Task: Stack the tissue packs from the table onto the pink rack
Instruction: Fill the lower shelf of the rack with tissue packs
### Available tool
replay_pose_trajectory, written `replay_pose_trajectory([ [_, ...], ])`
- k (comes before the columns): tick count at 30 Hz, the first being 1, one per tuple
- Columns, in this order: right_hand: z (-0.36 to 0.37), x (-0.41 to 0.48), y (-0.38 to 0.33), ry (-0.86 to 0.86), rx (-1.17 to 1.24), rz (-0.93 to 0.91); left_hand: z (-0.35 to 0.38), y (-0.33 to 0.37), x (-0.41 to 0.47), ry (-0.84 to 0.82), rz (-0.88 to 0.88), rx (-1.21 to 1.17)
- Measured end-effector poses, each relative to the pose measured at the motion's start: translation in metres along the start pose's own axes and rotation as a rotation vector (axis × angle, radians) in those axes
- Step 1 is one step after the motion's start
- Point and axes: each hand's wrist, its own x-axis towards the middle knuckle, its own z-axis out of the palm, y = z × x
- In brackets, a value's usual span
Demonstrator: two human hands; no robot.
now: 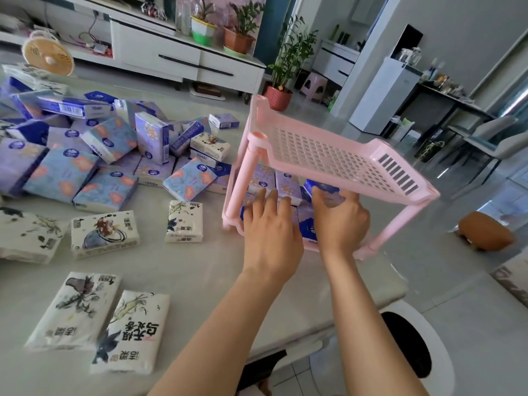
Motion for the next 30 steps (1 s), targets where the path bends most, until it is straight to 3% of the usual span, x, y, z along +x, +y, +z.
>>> replay_pose_trajectory([
  [7, 0.008, -0.009, -0.009, -0.275, -0.105, -0.022, 0.005, -0.01, 0.024, -0.212, -0.046, 0.19],
  [12, 0.002, -0.01, -0.005, -0.385, -0.295, -0.214, 0.022, -0.011, 0.021, -0.354, 0.03, 0.35],
  [15, 0.006, -0.012, 0.0, -0.469, -0.223, -0.241, 0.02, -0.011, 0.02, -0.363, 0.033, 0.357],
  [18, 0.008, -0.01, 0.004, -0.411, -0.183, -0.217, 0.022, -0.013, 0.02, -0.335, 0.021, 0.312],
  [24, 0.001, 0.003, 0.025, -0.486, -0.114, 0.012, 0.024, -0.014, 0.018, -0.304, 0.015, 0.277],
  [30, 0.009, 0.009, 0.034, -0.493, -0.084, -0.021, 0.026, -0.016, 0.018, -0.302, 0.014, 0.286],
])
